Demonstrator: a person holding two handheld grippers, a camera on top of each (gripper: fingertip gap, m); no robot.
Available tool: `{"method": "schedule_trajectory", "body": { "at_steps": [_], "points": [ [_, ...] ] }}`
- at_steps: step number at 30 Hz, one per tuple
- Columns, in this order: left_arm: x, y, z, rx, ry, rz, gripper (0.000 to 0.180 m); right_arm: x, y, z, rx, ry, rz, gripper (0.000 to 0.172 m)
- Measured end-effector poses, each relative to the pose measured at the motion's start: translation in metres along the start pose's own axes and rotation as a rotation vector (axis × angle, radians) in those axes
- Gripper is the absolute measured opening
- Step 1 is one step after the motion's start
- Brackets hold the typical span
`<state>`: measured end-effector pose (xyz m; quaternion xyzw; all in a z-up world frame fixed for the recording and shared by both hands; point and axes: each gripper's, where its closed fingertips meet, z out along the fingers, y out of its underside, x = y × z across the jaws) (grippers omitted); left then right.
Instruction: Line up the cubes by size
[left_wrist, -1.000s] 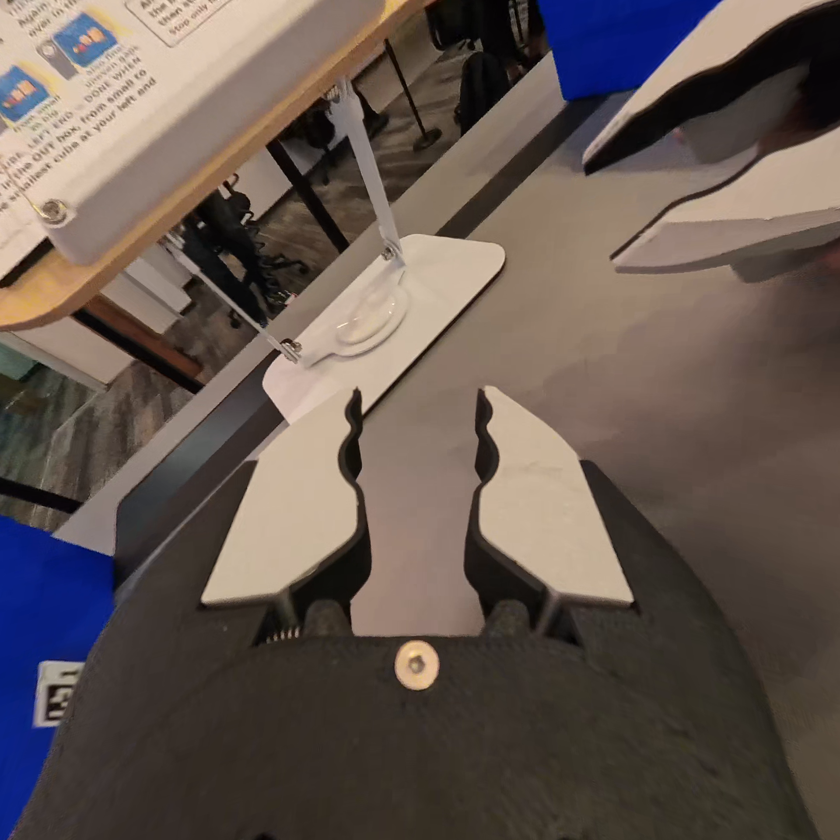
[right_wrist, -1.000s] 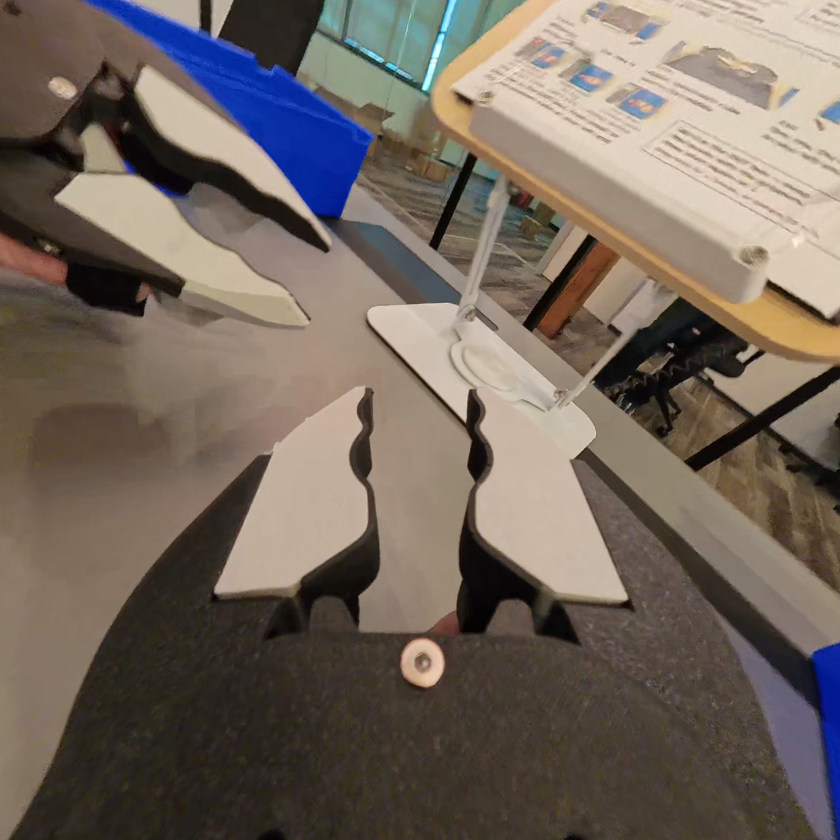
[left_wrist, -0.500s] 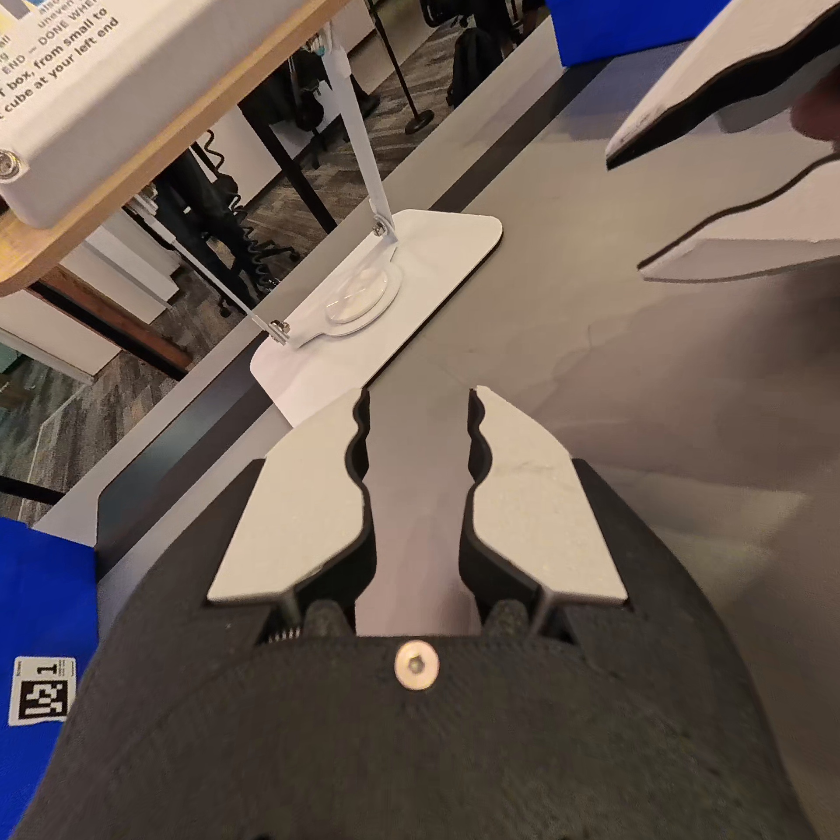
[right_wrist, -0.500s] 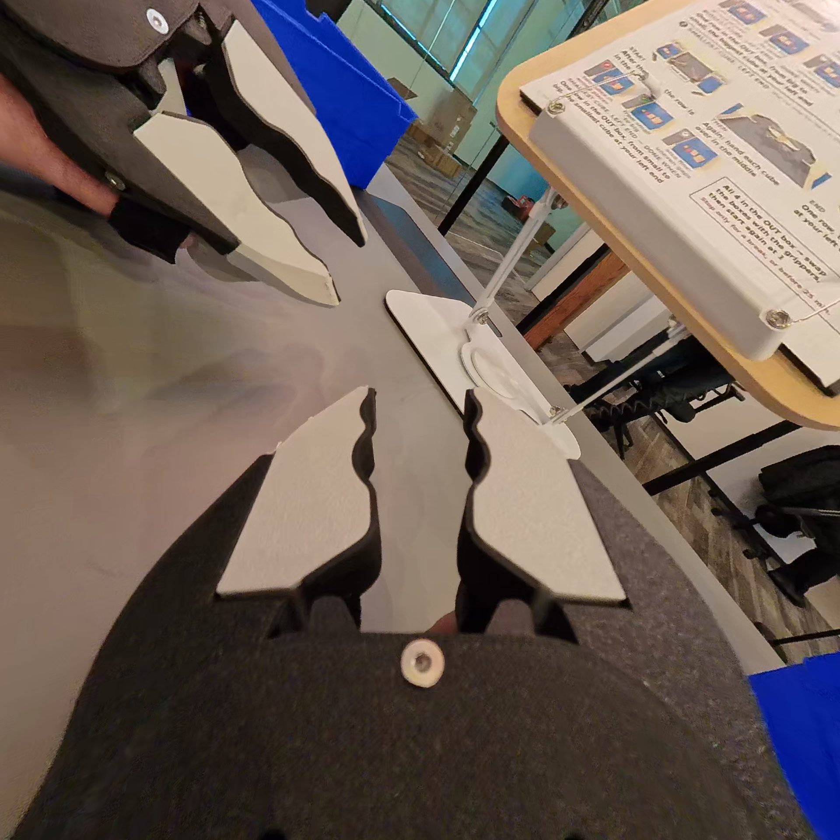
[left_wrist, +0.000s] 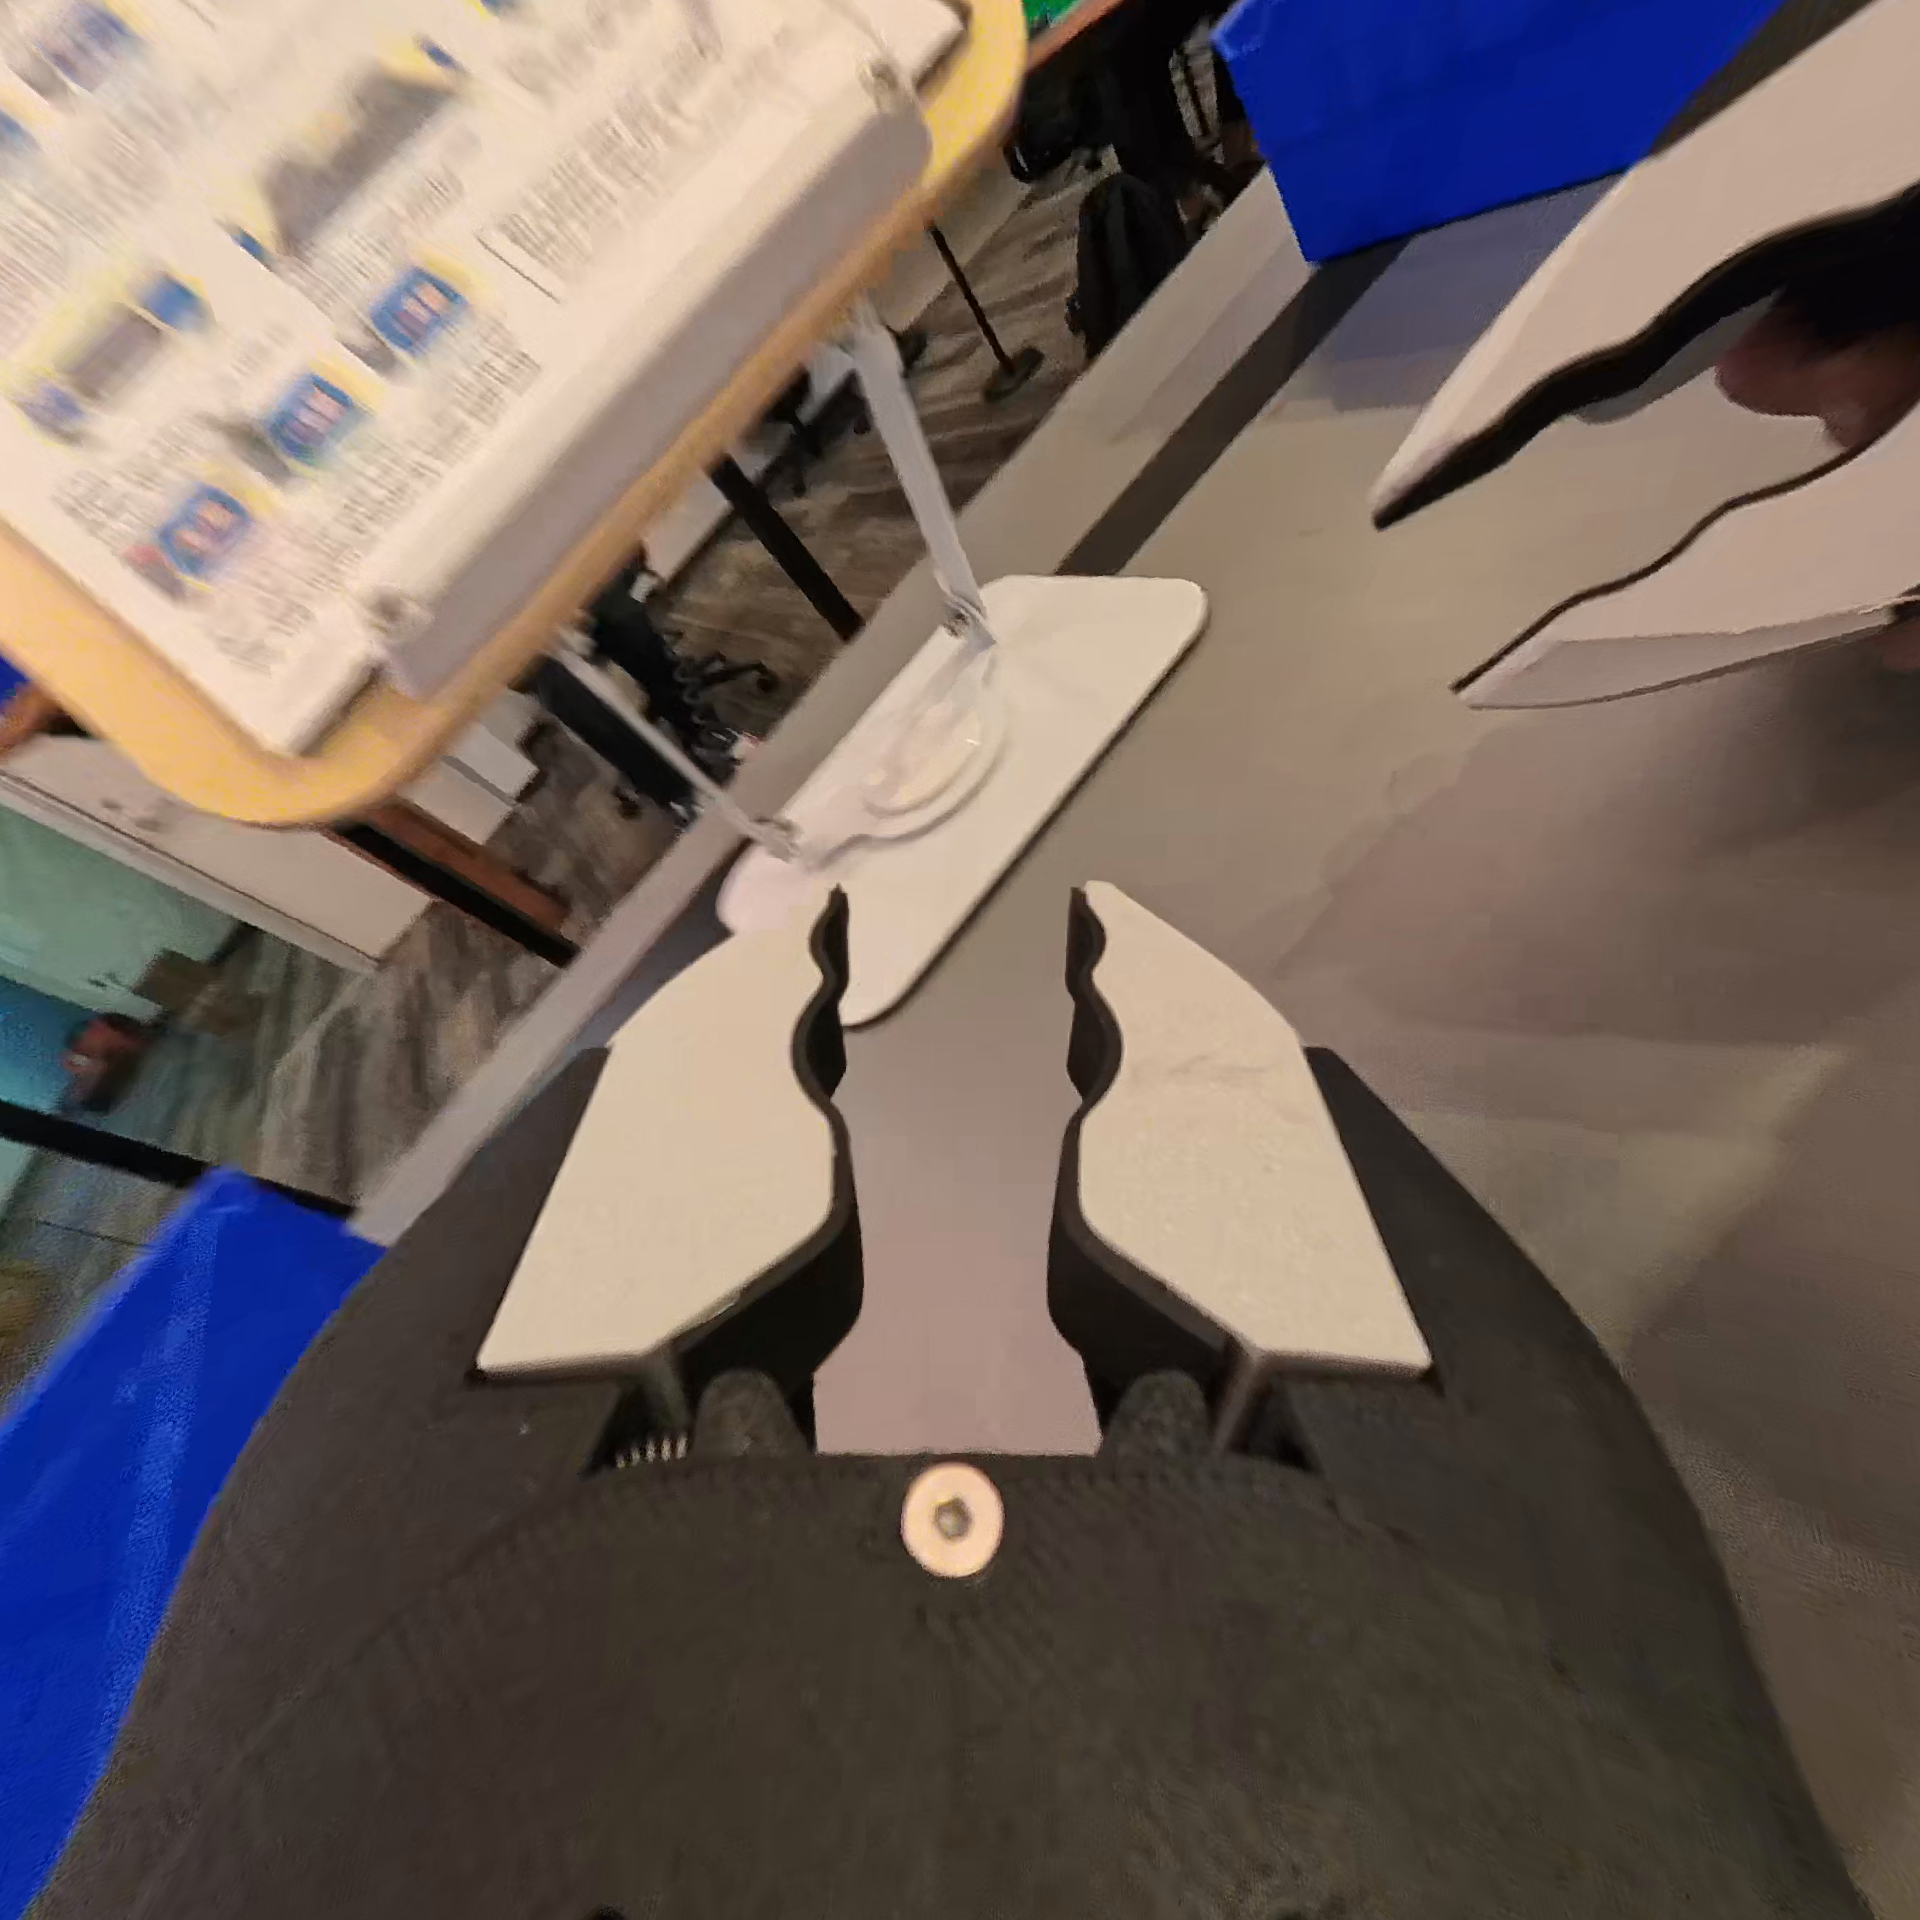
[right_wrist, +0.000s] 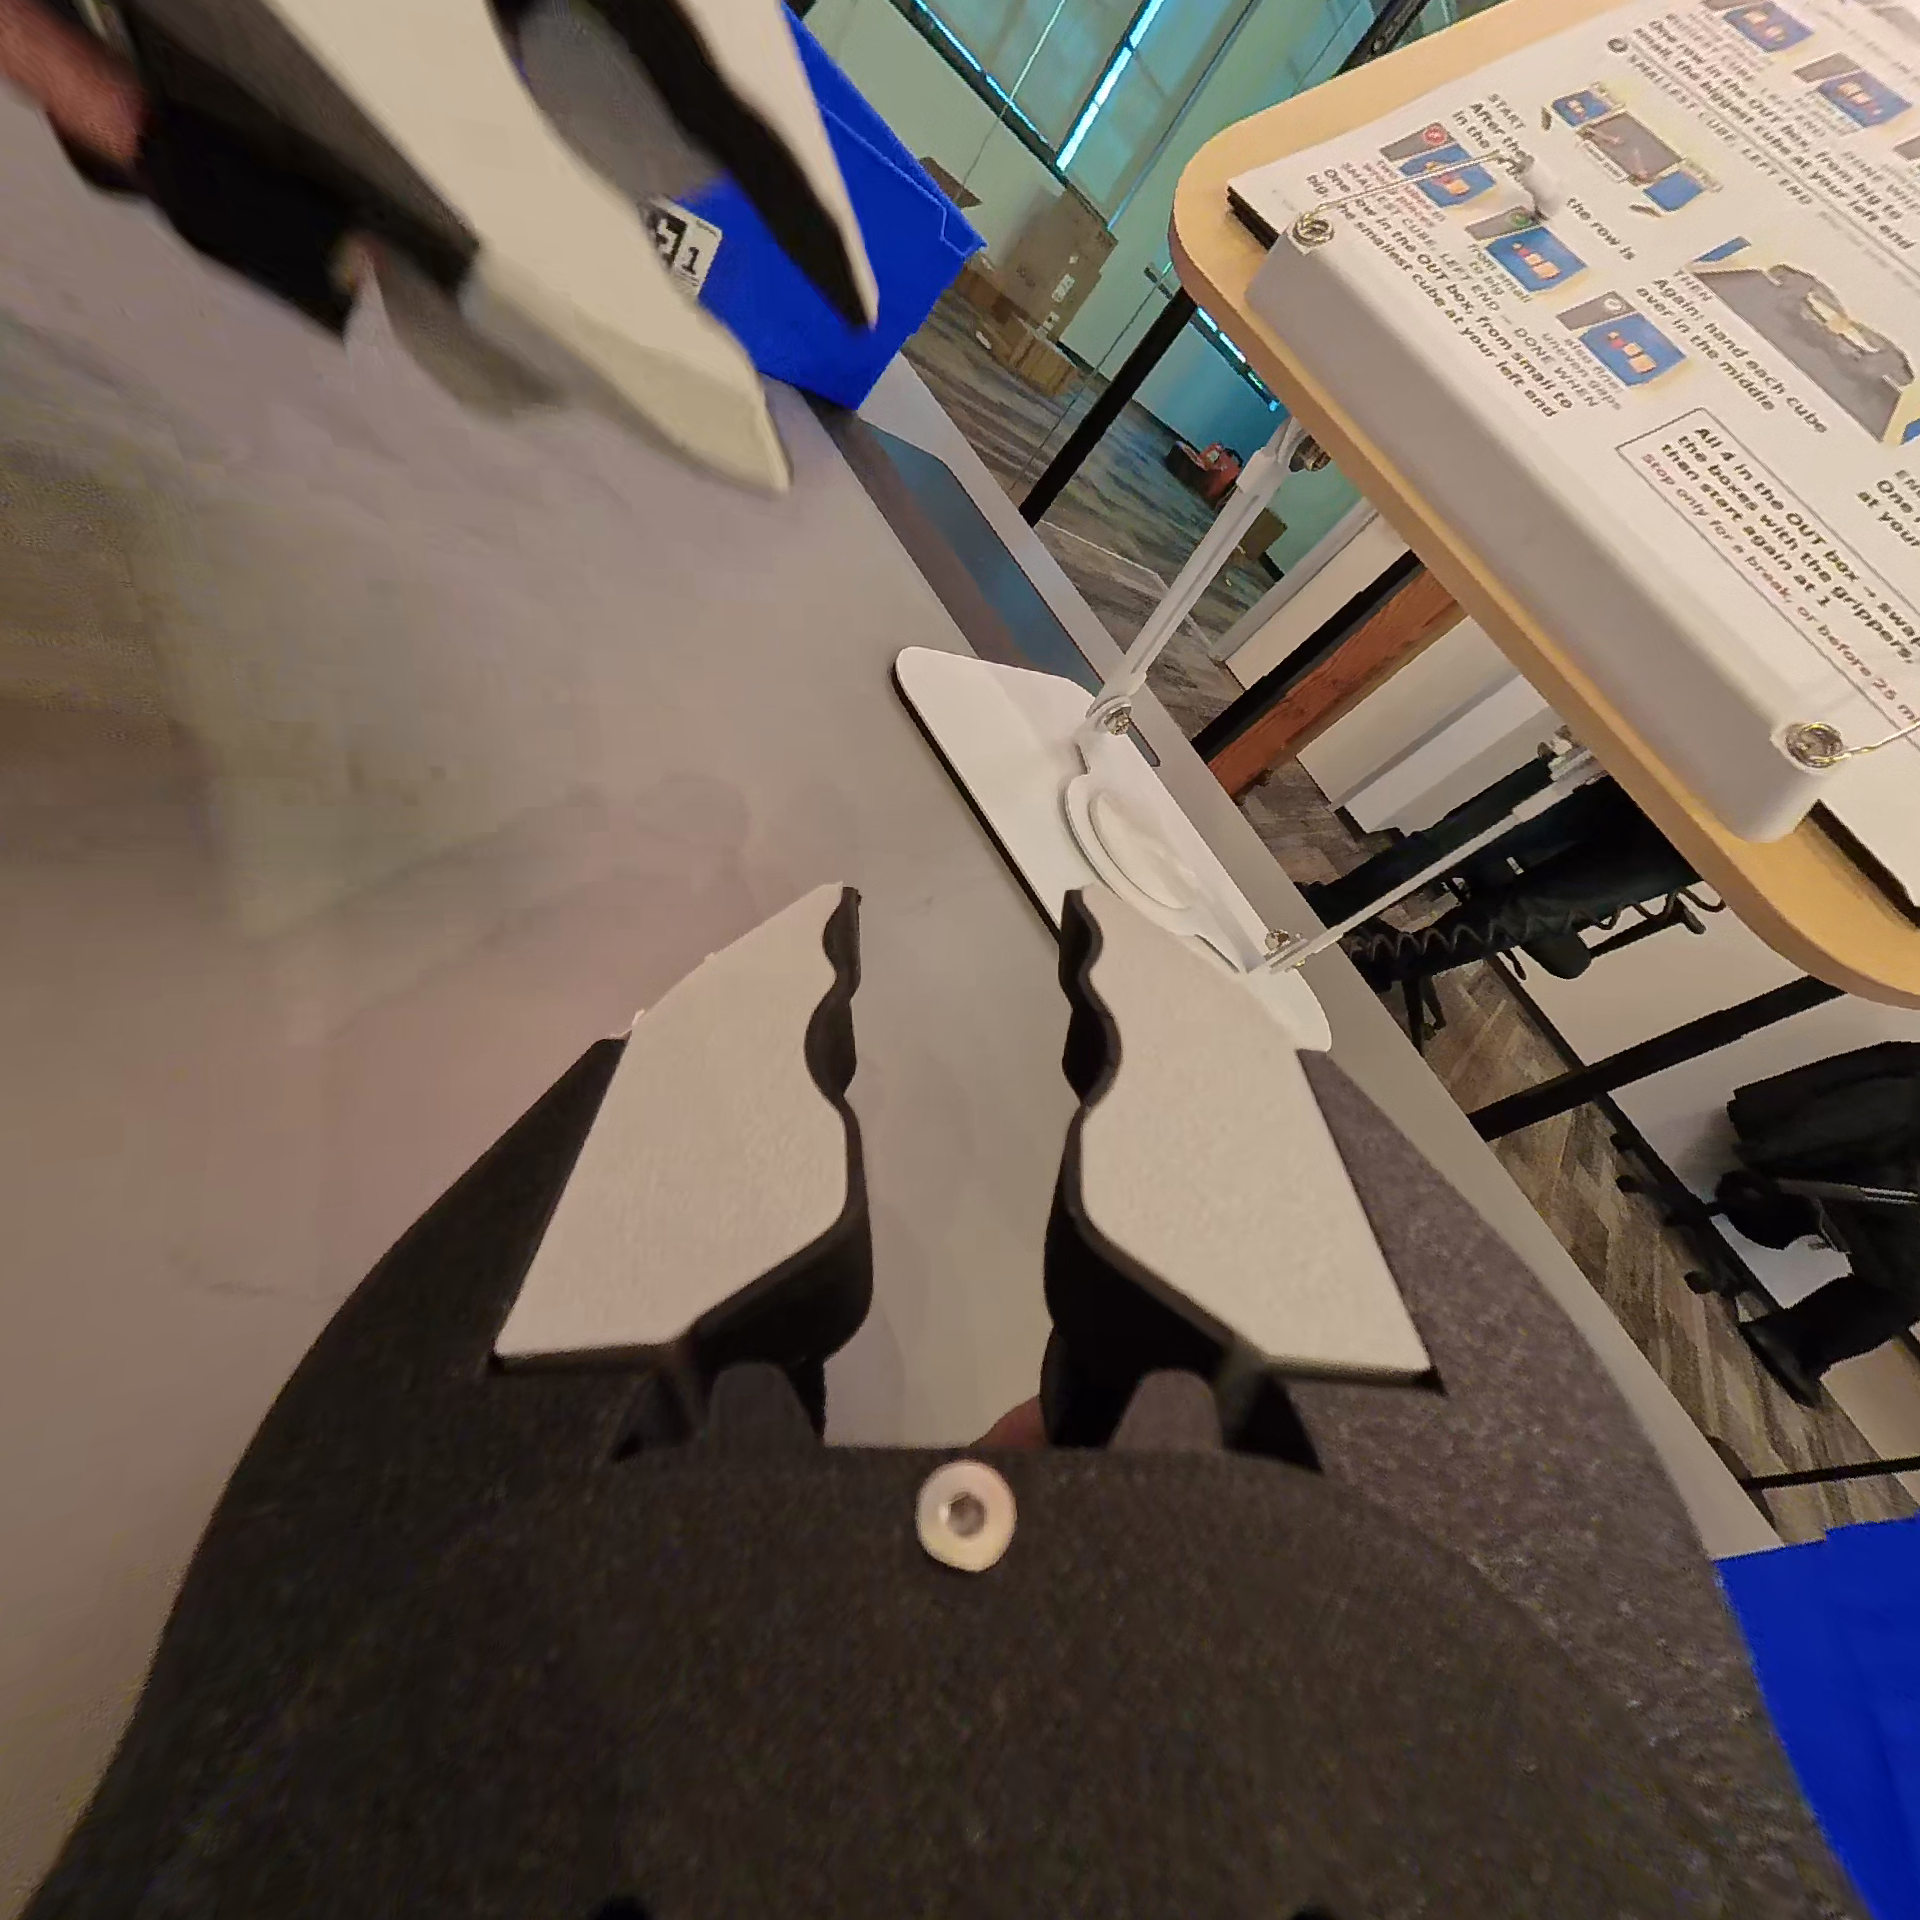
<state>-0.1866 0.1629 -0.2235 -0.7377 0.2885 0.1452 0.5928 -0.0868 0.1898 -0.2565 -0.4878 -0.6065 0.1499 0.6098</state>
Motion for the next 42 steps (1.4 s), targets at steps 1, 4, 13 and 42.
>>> {"method": "schedule_trajectory", "body": {
  "at_steps": [1, 4, 13, 42],
  "points": [
    [-0.013, -0.005, -0.010, 0.007, -0.034, 0.028, 0.037, 0.000, 0.000, 0.000, -0.001, -0.001, -0.002, 0.036],
    [-0.065, -0.011, -0.044, 0.005, -0.121, 0.056, 0.036, -0.002, 0.001, 0.001, -0.006, -0.010, -0.006, 0.036],
    [-0.207, 0.061, -0.083, -0.328, -0.075, 0.287, 0.049, -0.006, 0.002, 0.003, -0.022, -0.030, -0.023, 0.036],
    [-0.200, 0.251, -0.027, -0.850, 0.628, 0.366, 0.067, -0.017, 0.005, 0.006, -0.050, -0.070, -0.085, 0.037]
  ]
}}
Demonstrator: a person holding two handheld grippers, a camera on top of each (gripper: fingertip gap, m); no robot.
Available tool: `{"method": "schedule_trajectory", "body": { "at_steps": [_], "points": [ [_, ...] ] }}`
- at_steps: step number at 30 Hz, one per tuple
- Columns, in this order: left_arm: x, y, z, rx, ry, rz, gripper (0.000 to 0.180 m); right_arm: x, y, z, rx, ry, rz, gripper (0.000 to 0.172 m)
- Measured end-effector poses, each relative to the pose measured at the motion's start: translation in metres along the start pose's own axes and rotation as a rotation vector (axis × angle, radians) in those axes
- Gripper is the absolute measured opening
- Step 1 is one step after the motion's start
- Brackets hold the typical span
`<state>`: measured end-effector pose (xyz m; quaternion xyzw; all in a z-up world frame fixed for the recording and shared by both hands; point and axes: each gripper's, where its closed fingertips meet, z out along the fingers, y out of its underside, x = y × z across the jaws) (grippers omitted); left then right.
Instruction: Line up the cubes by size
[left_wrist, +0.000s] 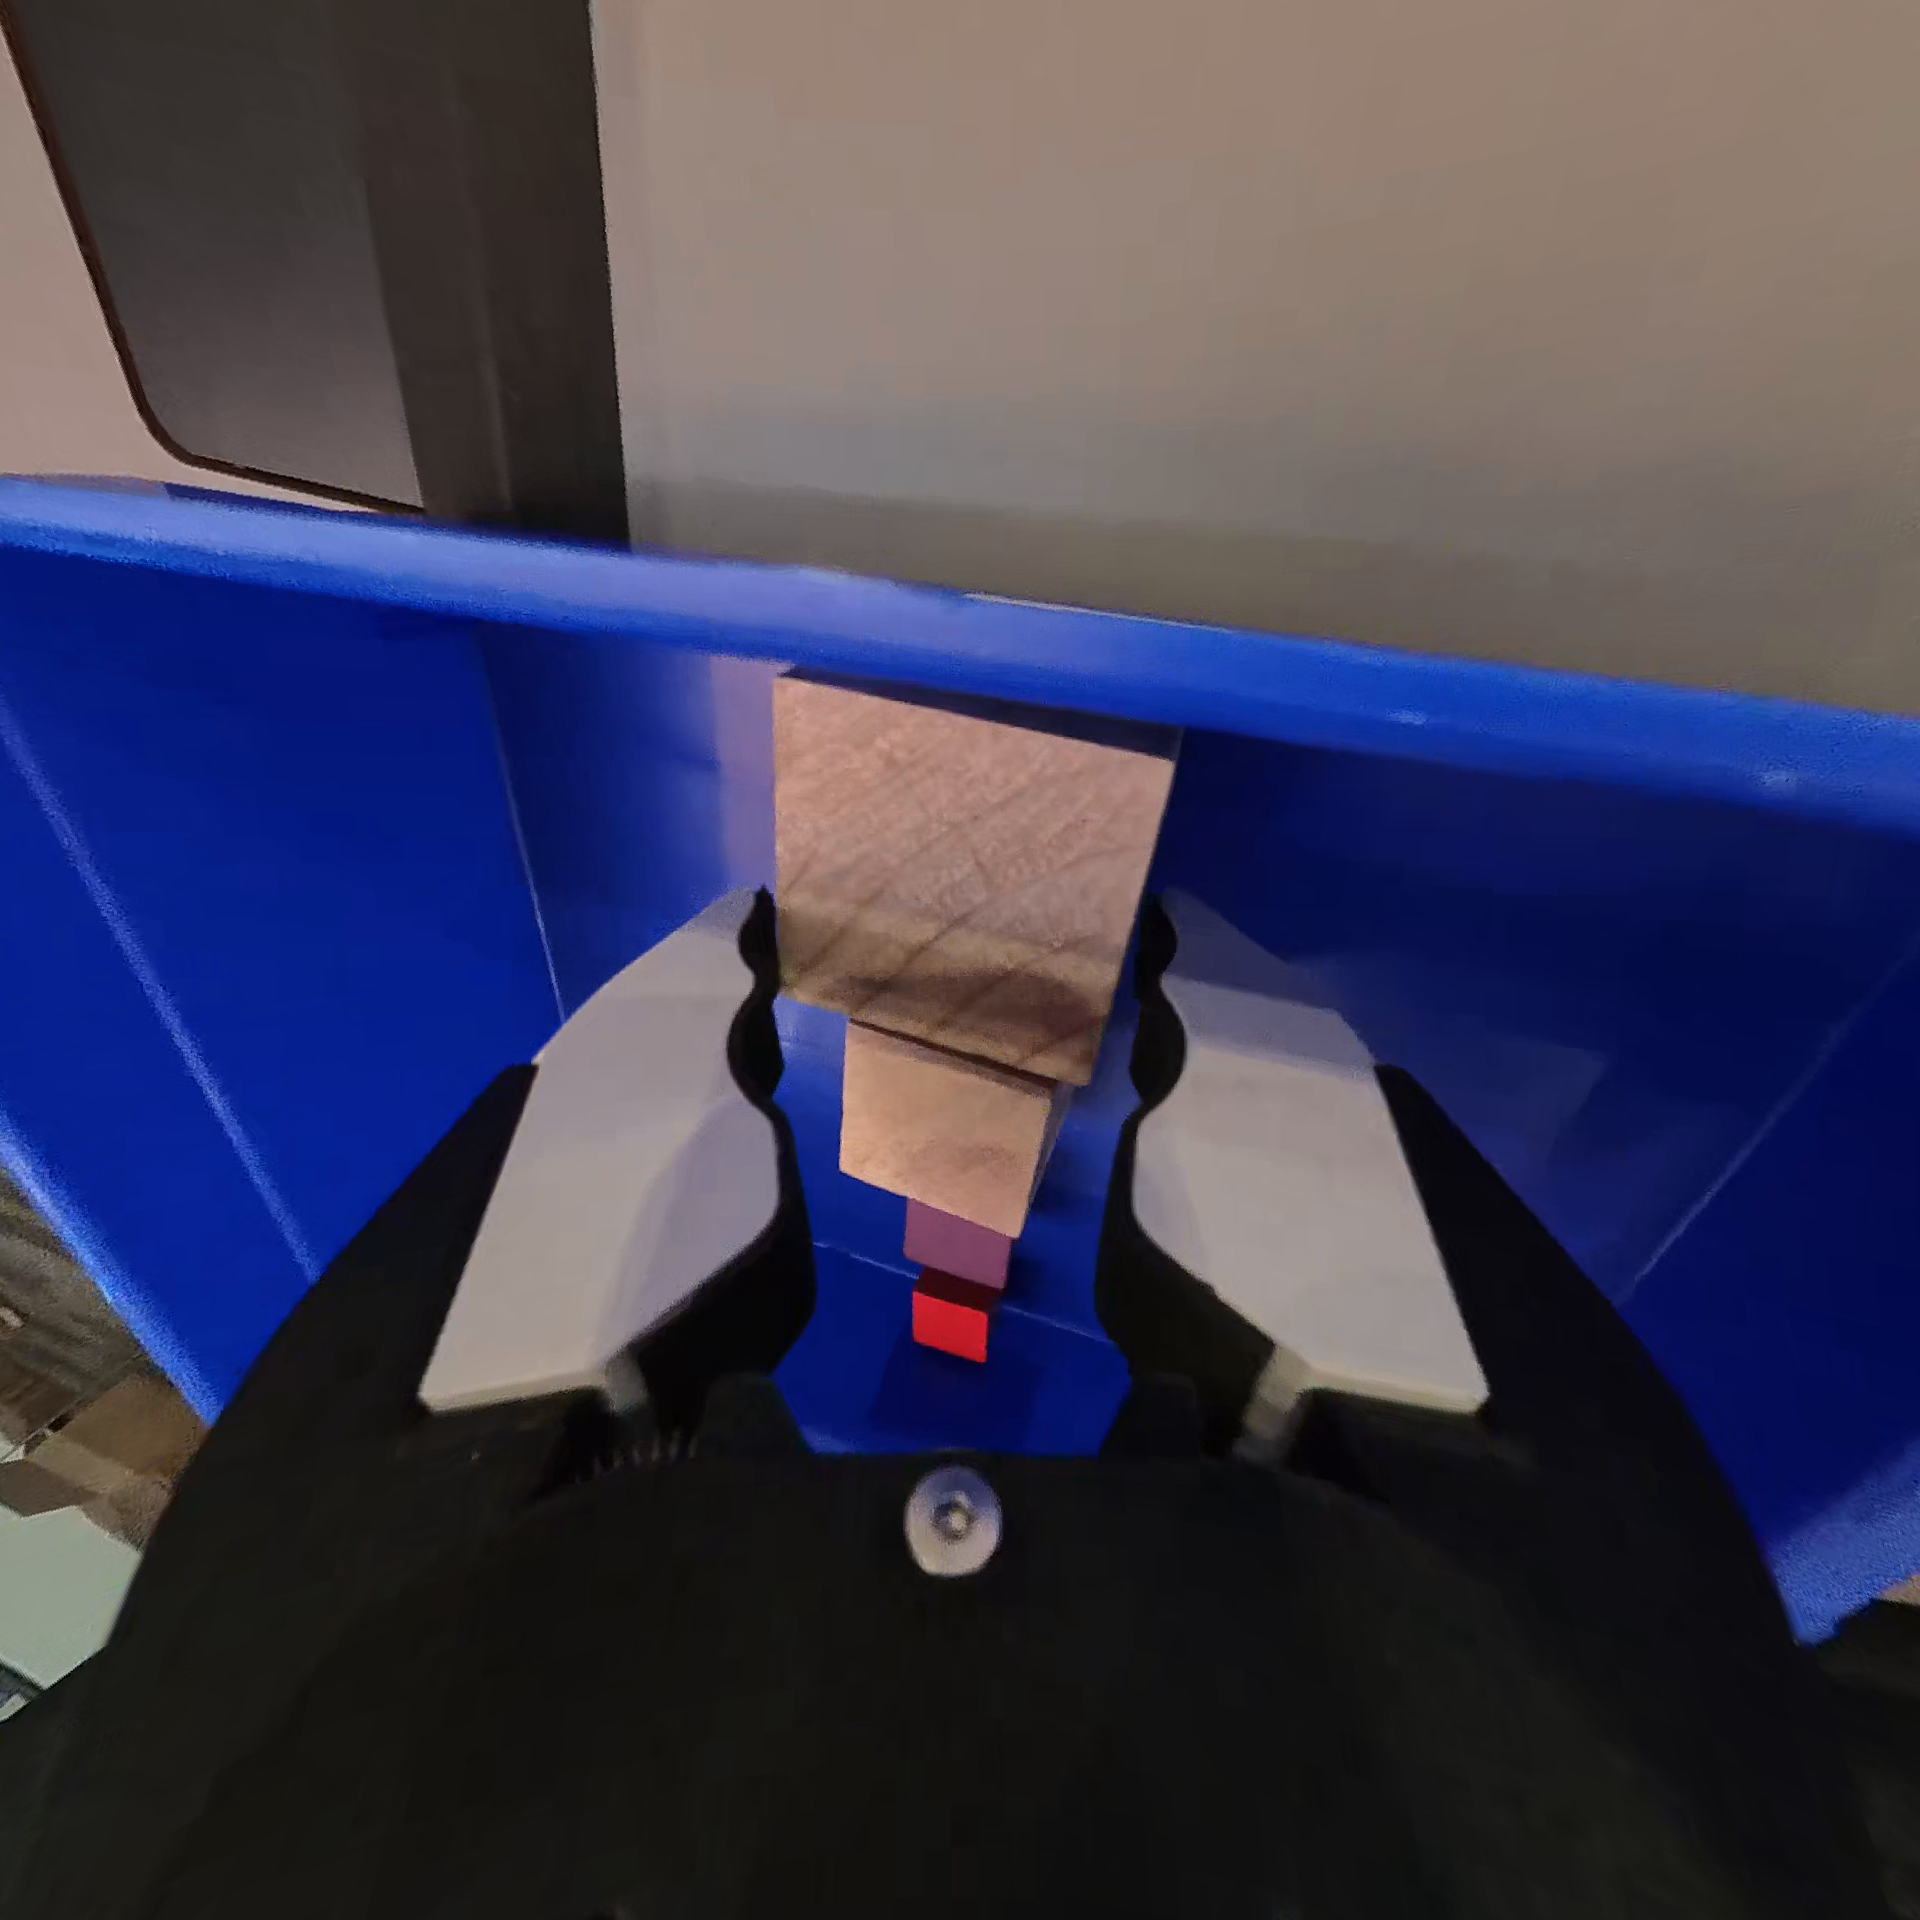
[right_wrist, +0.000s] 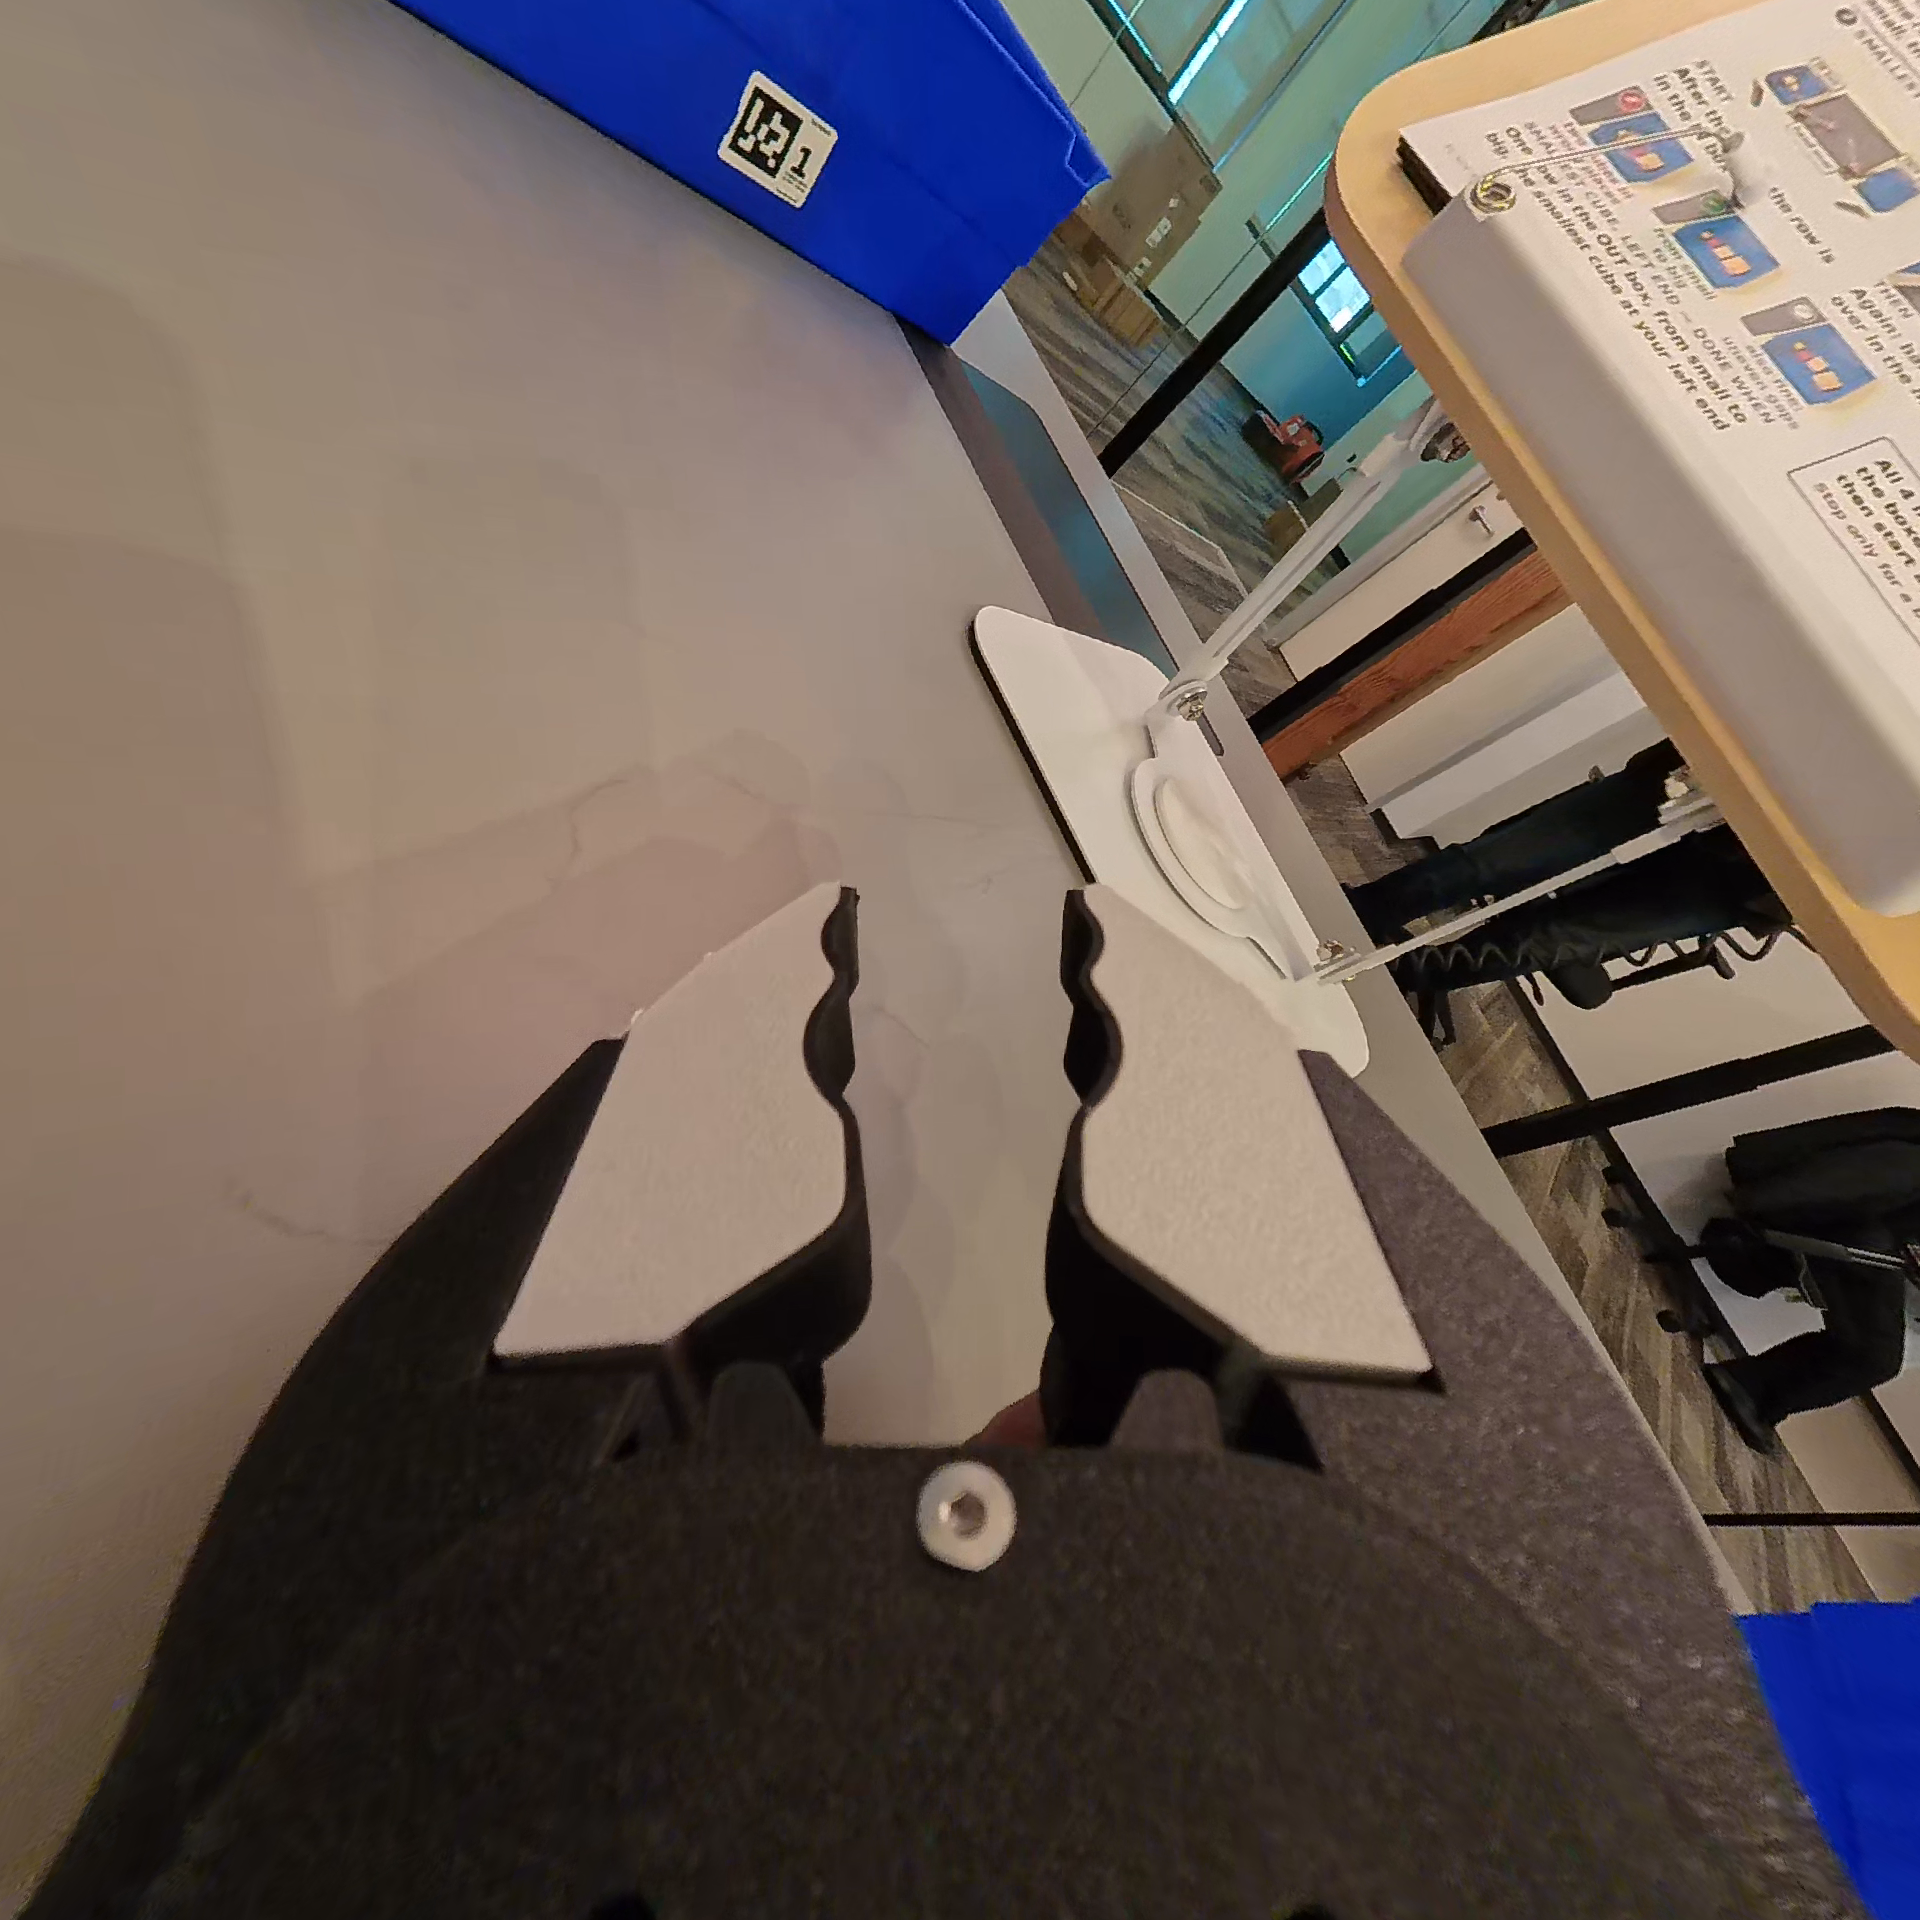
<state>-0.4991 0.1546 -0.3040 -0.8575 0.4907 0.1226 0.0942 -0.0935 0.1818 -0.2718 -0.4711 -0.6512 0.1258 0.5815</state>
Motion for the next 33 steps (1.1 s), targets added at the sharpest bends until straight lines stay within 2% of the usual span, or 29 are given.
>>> {"method": "schedule_trajectory", "body": {
  "at_steps": [5, 10, 18, 24, 28, 33],
  "points": [
    [-0.004, -0.003, -0.002, 0.042, -0.028, -0.012, 0.064, -0.001, 0.000, 0.000, -0.002, -0.002, -0.004, 0.037],
    [-0.014, -0.002, -0.020, 0.076, -0.134, -0.035, 0.063, -0.001, 0.000, 0.000, -0.001, -0.002, -0.007, 0.037],
    [-0.014, 0.011, -0.069, 0.150, -0.336, -0.094, 0.063, 0.000, 0.000, 0.000, 0.001, 0.001, -0.006, 0.038],
    [-0.005, 0.011, -0.122, 0.243, -0.462, -0.142, 0.062, 0.004, -0.003, -0.002, 0.027, 0.013, 0.018, 0.039],
    [0.010, -0.027, -0.172, 0.454, -0.543, -0.160, 0.062, 0.014, -0.025, -0.009, 0.151, -0.002, 0.138, 0.041],
    [0.055, -0.122, -0.224, 0.774, -0.536, -0.061, 0.062, 0.025, -0.085, -0.021, 0.326, -0.094, 0.204, 0.056]
  ]
}}
